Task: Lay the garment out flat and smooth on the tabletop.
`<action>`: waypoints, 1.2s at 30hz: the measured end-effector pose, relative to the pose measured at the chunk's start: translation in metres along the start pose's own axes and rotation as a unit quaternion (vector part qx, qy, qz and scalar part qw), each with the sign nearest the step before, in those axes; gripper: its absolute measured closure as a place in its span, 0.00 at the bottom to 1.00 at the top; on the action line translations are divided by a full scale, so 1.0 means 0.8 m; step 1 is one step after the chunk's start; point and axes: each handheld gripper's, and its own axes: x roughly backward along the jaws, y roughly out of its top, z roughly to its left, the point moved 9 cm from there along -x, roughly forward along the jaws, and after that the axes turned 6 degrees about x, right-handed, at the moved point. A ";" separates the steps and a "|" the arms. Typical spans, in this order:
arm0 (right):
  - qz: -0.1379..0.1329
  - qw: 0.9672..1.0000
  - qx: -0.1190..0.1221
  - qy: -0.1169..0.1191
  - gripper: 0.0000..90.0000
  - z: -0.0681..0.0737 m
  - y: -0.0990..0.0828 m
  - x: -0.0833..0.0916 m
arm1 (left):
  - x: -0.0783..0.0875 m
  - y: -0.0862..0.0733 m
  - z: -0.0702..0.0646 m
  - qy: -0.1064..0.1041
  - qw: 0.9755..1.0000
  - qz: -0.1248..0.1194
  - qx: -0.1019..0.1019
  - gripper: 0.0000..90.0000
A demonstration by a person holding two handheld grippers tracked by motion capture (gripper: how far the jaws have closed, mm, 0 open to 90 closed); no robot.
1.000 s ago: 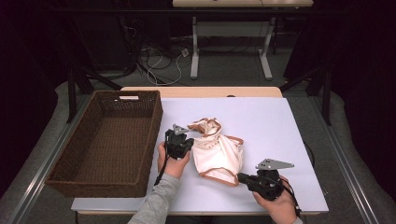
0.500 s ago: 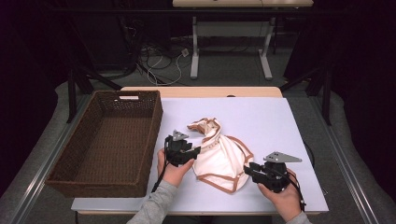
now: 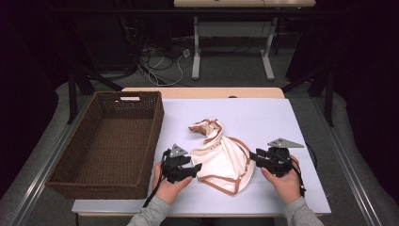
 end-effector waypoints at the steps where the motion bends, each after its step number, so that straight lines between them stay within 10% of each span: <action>1: 0.001 1.000 -0.004 -0.004 0.70 -0.002 0.000 -0.004 | 0.002 -0.003 0.000 0.000 1.000 -0.003 -0.005 0.50; 12: -0.003 1.000 0.009 -0.008 0.70 -0.004 -0.014 -0.012 | 0.001 -0.020 -0.014 -0.014 0.999 0.016 0.027 0.54; 27: 0.005 1.000 -0.010 -0.021 0.67 -0.031 -0.017 -0.022 | -0.019 -0.042 -0.032 -0.009 0.999 0.044 -0.026 0.67; 36: 0.035 0.999 -0.009 -0.005 0.64 -0.029 -0.027 -0.044 | -0.025 -0.046 -0.034 -0.005 0.997 0.044 -0.062 0.94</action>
